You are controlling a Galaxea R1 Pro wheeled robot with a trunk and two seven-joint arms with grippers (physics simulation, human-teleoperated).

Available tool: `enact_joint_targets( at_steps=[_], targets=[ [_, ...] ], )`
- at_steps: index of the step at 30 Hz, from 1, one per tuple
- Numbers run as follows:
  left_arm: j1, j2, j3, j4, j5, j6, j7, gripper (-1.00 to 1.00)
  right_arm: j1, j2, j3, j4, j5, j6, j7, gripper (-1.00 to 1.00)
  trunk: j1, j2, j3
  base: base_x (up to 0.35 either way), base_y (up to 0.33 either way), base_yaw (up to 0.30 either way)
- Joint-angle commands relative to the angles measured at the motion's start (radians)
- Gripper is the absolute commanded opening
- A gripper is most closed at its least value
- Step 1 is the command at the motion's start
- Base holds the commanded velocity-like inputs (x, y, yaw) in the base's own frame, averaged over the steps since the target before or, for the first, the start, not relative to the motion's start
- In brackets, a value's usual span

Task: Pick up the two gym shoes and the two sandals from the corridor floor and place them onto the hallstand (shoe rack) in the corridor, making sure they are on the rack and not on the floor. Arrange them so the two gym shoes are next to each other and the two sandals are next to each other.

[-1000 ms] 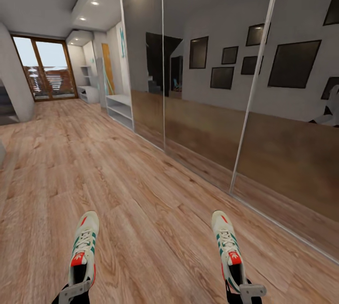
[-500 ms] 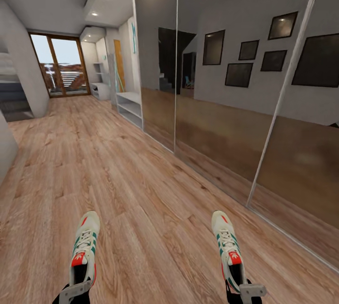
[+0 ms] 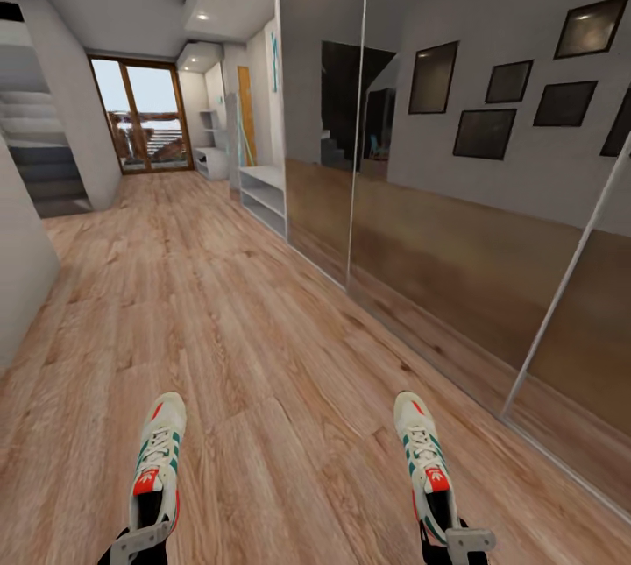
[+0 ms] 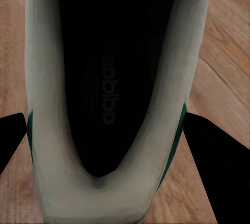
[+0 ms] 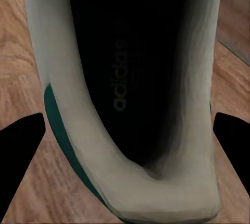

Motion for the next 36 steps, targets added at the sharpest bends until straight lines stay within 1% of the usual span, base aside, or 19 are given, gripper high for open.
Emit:
enact_joint_targets(
  at_steps=[1, 36],
  targets=[
    [-0.001, -0.002, 0.005, 0.000, 0.003, -0.001, -0.011, -1.00, -0.001, 0.001, -0.005, 0.000, 0.011, -0.002, -0.006, -1.00, 0.000, 0.000, -0.002, 0.338, 0.000, 0.172],
    [-0.001, 0.000, 0.005, 0.000, 0.003, -0.002, -0.011, -1.00, 0.000, 0.001, -0.005, 0.000, 0.011, -0.002, -0.006, -1.00, 0.000, 0.000, -0.047, 0.338, 0.000, 0.172]
  ],
)
